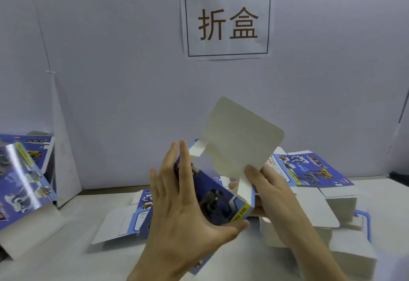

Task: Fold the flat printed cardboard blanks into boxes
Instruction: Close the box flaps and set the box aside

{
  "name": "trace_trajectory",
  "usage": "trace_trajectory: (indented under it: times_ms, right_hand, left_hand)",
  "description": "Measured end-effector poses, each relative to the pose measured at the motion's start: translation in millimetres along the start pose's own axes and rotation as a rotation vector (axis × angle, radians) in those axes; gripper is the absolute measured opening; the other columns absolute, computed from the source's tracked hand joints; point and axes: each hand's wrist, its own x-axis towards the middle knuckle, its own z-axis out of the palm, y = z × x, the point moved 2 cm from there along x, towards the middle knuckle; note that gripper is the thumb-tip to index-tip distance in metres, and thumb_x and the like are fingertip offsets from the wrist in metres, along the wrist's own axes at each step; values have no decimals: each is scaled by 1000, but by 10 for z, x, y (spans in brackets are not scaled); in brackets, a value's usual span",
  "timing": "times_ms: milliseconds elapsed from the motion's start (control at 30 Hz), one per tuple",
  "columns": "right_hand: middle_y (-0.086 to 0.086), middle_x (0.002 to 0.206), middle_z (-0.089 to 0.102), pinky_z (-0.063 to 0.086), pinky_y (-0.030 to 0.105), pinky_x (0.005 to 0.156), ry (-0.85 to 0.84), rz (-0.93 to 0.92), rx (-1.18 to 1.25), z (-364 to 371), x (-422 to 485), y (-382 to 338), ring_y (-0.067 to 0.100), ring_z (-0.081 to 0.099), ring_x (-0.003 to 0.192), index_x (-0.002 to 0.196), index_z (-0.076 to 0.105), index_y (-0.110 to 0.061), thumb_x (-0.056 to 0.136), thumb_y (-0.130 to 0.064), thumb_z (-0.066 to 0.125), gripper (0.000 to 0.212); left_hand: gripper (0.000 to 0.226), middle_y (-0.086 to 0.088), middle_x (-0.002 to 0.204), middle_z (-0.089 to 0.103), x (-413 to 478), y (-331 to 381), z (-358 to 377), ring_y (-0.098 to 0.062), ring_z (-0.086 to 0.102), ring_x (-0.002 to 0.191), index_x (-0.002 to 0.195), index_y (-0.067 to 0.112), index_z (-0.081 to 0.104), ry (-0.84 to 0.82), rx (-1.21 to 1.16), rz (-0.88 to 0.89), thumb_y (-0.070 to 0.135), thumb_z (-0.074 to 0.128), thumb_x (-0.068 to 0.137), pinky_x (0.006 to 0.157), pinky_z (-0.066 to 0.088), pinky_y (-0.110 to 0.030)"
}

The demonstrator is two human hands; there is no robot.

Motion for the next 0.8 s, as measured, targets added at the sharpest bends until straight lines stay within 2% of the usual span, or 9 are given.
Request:
trace_trajectory:
  times_ms: [67,200,300,400,500,633,733,800]
  right_hand:
    - [8,87,75,56,28,50,-63,-23,-31,-49,-35,-64,23,73,68,101,63,-16,99,-29,49,20]
    - [16,83,71,50,24,43,-68,-85,-82,-67,-72,-121,17,70,59,101,62,-8,101,-24,46,23]
    - [10,71,68,53,30,44,-36,-110,-81,-51,-62,-91,22,70,59,95,60,-8,101,-20,45,20]
    - [11,78,70,56,35,49,-33,-136,-99,-31,-43,-56,24,72,68,94,62,-13,100,-19,47,18]
    - [6,85,72,56,32,50,69,-335,-134,-96,-35,-102,17,71,73,96,63,-24,95,-11,57,14]
    - [-11,98,73,58,23,71,166,-629,-145,-218,-59,-178,7,71,90,109,61,-31,87,-3,68,36]
    - [-22,106,69,53,13,73,174,-775,-150,-191,-103,-190,-2,66,96,127,53,-30,89,-11,65,44]
    - [-25,105,68,50,8,75,187,-824,-104,-205,-149,-230,-6,64,94,128,53,-38,89,-20,61,44]
  left_hand:
    - [143,-1,159,-4,3,2,-30,-17,-2,149,146,37,-26,-9,14,12,89,53,39,119,3,-55]
    - [144,-7,159,-3,-2,130,-49,-27,3,148,153,28,-9,15,73,72,92,52,39,115,11,-61]
    - [142,-8,157,3,-6,167,-59,-31,10,147,154,25,-1,7,157,110,92,50,40,114,11,-61]
    - [127,-8,152,14,2,130,-82,-29,25,138,150,29,17,-14,136,140,82,57,42,107,33,-51]
    - [104,-2,147,16,11,58,-135,-28,32,132,137,38,32,-32,67,223,70,66,44,99,42,-44]
    - [87,4,143,18,18,50,-214,-28,38,127,122,38,42,-41,-3,306,65,72,46,88,50,-44]
    - [78,12,138,18,9,82,-251,-26,41,124,115,37,44,-35,-38,336,62,73,47,86,50,-41]
    - [75,13,137,17,11,72,-289,-25,42,121,112,37,44,-33,-45,335,62,73,47,85,50,-39]
